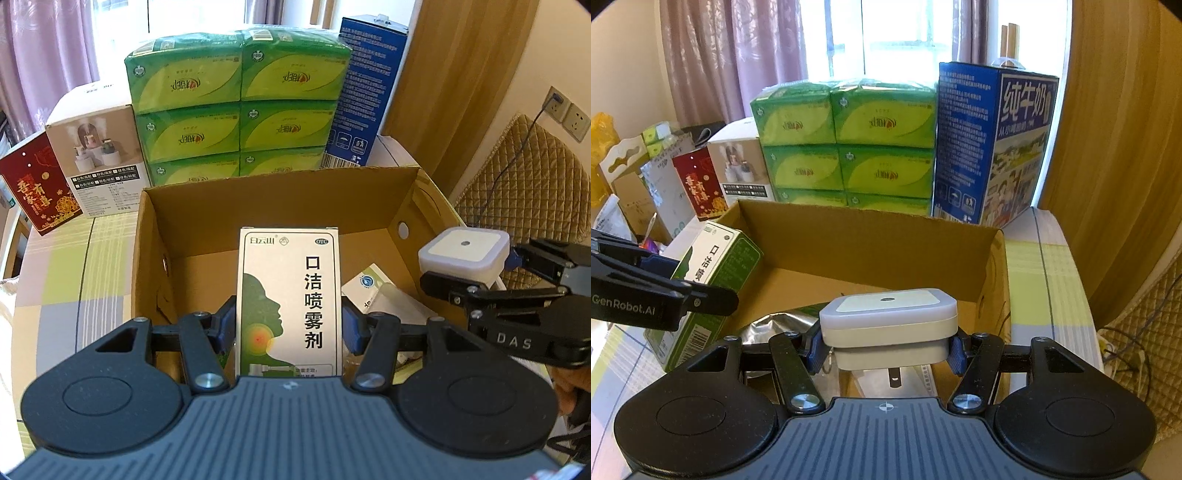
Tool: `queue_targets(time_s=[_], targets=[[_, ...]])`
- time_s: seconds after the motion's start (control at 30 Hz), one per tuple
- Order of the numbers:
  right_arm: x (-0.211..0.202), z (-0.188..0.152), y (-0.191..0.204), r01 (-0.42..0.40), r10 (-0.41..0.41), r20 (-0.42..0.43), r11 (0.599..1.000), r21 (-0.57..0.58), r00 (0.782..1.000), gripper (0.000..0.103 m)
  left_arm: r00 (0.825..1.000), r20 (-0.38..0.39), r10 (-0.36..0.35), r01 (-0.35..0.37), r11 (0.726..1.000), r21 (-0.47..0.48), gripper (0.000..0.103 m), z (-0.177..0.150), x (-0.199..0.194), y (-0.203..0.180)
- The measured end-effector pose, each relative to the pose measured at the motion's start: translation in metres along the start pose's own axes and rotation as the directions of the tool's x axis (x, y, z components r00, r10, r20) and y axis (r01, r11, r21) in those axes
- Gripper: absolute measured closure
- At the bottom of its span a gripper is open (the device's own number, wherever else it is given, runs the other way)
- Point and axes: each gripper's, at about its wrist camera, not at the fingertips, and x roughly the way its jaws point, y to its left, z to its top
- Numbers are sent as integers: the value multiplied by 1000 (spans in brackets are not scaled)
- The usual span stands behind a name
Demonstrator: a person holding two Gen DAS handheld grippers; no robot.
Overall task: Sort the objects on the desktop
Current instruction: 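Lower the spray box and night light into the cardboard box and release both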
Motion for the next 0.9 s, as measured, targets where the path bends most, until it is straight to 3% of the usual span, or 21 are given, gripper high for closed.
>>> queue_targets(time_s=[0.5, 0.9], targets=[[18, -4, 0, -1, 1, -18, 1000, 0, 1000, 45, 999, 34, 3, -2, 999, -33, 53, 3, 21, 7], [18, 0, 5, -15, 15, -2, 1000, 7, 1000, 45, 997, 72, 2, 1, 999, -43, 53, -3, 5, 14]])
